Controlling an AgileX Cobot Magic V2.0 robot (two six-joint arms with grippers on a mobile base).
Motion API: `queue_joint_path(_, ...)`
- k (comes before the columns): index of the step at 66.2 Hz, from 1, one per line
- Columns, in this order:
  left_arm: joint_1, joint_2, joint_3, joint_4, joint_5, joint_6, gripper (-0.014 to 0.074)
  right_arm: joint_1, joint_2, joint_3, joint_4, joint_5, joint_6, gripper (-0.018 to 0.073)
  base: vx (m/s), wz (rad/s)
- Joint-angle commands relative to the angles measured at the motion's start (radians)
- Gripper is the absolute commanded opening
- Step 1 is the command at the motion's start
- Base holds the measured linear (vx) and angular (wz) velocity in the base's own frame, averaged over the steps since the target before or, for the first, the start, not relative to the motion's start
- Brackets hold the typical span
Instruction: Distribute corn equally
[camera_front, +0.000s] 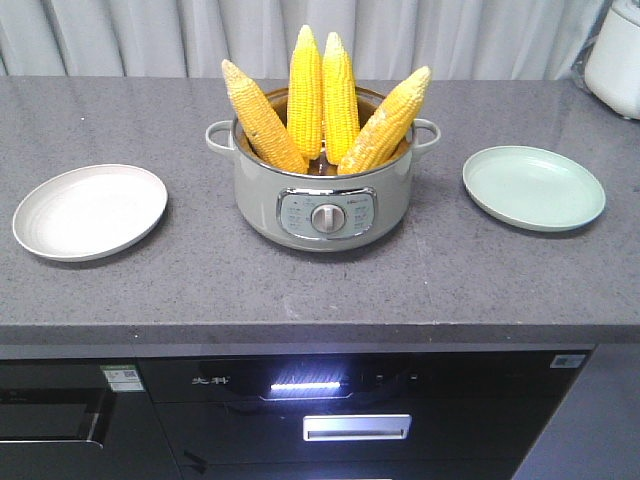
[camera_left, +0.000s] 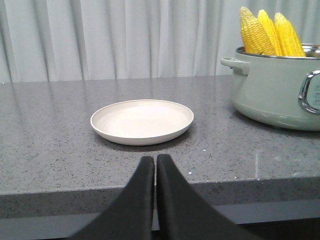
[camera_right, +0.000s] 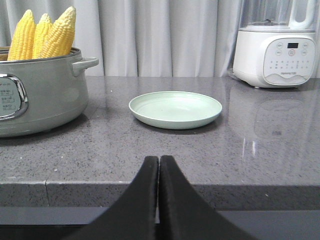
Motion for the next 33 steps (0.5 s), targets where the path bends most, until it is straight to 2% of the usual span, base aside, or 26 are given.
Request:
queue_joint_path(1,0.000,-0.016,0.014,-0.004,-0.068,-0.011,-0.0006,-0.007,0.005,0.007,-0.001,-0.071,-0.011,-0.0011,0.08,0.07)
queue_joint_path(33,0.000,-0.016,0.014,-0.004,-0.068,-0.011,-0.0006,-0.007,0.005,0.007,-0.001,-0.071,-0.011,-0.0011,0.08,0.04)
